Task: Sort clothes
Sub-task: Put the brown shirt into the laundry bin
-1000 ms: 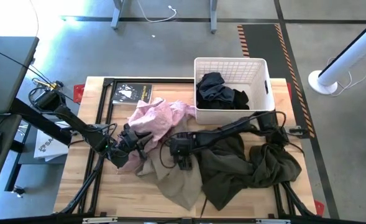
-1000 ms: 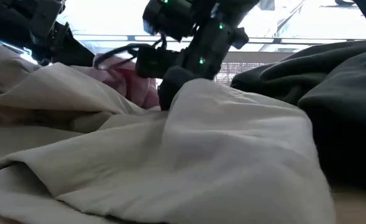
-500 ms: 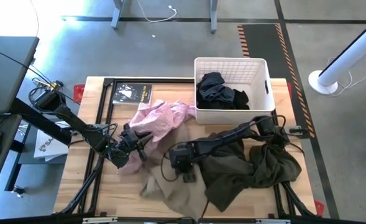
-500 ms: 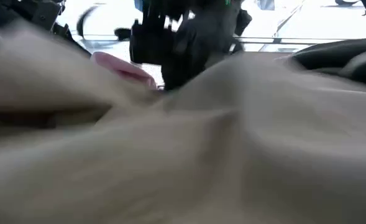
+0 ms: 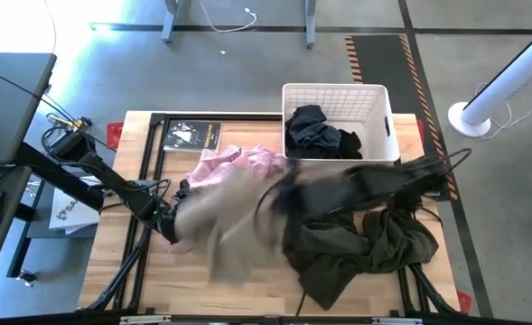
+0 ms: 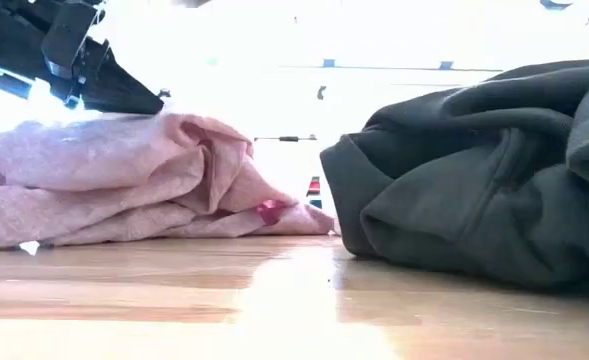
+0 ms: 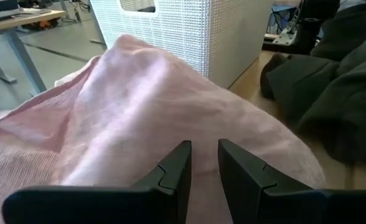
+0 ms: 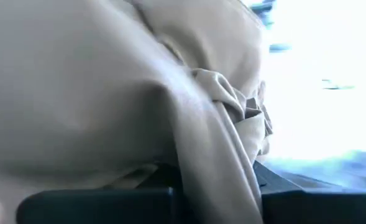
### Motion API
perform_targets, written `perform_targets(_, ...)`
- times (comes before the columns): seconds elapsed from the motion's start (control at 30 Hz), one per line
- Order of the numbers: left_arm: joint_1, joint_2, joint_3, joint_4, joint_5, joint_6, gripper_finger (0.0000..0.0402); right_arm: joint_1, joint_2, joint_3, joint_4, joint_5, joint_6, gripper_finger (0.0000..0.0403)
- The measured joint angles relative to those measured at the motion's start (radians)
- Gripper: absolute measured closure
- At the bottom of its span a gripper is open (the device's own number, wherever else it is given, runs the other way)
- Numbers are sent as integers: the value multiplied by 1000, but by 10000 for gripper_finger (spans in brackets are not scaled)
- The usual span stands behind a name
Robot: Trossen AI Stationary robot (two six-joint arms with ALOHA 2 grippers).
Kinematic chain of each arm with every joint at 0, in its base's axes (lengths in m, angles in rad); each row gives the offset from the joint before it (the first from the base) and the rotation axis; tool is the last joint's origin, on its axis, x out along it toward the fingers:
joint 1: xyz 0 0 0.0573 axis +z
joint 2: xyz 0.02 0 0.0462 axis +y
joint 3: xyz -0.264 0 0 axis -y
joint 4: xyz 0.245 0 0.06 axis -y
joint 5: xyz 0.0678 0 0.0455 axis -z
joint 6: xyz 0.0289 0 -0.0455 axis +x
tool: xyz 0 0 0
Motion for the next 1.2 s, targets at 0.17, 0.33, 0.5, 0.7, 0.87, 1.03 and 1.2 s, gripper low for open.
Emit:
perform_targets(0.17,0,0,0,0,3,-2,326,-9,-96,70,-136,608,-92,360)
perform_targets(0.33,0,0,0,0,4,-2,326,-147,-215,70,-494,708,228,360)
perform_targets(0.5,0,0,0,1,6,-2,326,-384,-287,-26,-714,494,564,356)
perform_targets(0.7,2,0,0,2,6,-5,326,-615,-352,-329,-495,172,451,356)
perform_targets(0.87,2,0,0,1,6,-10,326,-785,-313,-609,-470,-3,447,356)
perform_targets(1.03,2,0,0,-7,6,-10,326,-918,-250,-837,-426,-224,405,356)
perform_targets(1.2,2,0,0,-8,5,-2,326,-993,-200,-970,-402,-251,397,354)
